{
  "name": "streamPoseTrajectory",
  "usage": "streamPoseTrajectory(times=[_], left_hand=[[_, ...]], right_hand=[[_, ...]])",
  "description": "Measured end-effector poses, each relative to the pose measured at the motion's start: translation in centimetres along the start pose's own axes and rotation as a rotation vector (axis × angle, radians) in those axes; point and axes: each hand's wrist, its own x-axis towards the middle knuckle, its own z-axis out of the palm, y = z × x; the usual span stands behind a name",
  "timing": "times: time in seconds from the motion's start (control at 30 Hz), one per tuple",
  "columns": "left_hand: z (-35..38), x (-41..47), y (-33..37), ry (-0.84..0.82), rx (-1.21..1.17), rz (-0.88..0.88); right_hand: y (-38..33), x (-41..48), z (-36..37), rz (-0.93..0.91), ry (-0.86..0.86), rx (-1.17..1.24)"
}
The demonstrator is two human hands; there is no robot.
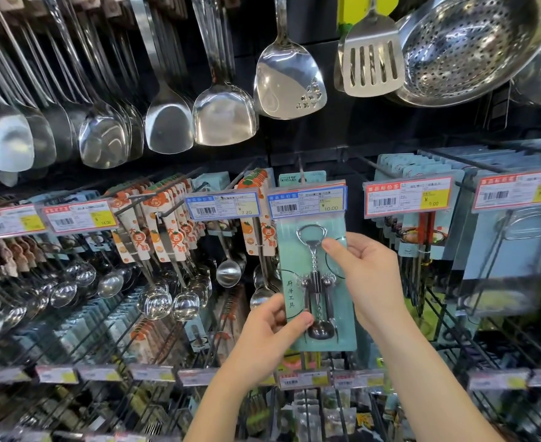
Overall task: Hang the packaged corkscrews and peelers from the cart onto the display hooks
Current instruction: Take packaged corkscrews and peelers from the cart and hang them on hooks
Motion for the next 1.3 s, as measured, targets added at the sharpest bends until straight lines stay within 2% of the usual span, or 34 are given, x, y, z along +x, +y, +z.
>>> streamPoseTrajectory(times=[0.3, 0.5, 0.67, 0.8, 0.93, 1.1, 1.3], left_hand=[[0.1, 2.3, 0.4, 0.081, 0.099, -0.021], [0.6, 6.5, -0.7, 0.116, 0.037, -0.206], [1.5, 9.2, -1.3, 0.254, 0.003, -0.302], [1.6, 9.5, -2.4, 0.371, 0.161, -0.301], [2.0, 8.6, -1.8, 0.305, 0.317, -0.228], [3.5, 7.9, -0.1, 0.175, 0.581, -0.013], [7.5, 8.8, 1.3, -0.076, 0.855, 0.149]], right_hand=[[2.0, 4.0, 0.9, 0.091, 0.019, -0.085], [4.2, 8.9, 1.0, 0.043, 0.092, -0.354], [5.6, 11.5, 1.5, 0.089, 0.049, -0.344], [5.7, 13.3, 1.1, 0.129, 0.007, -0.394], [5.7, 13.4, 0.4, 0.106, -0.031, -0.691], [5.4, 10.1, -0.9, 0.095, -0.024, -0.848], [5.2, 4.3, -7.8, 0.134, -0.002, -1.155]])
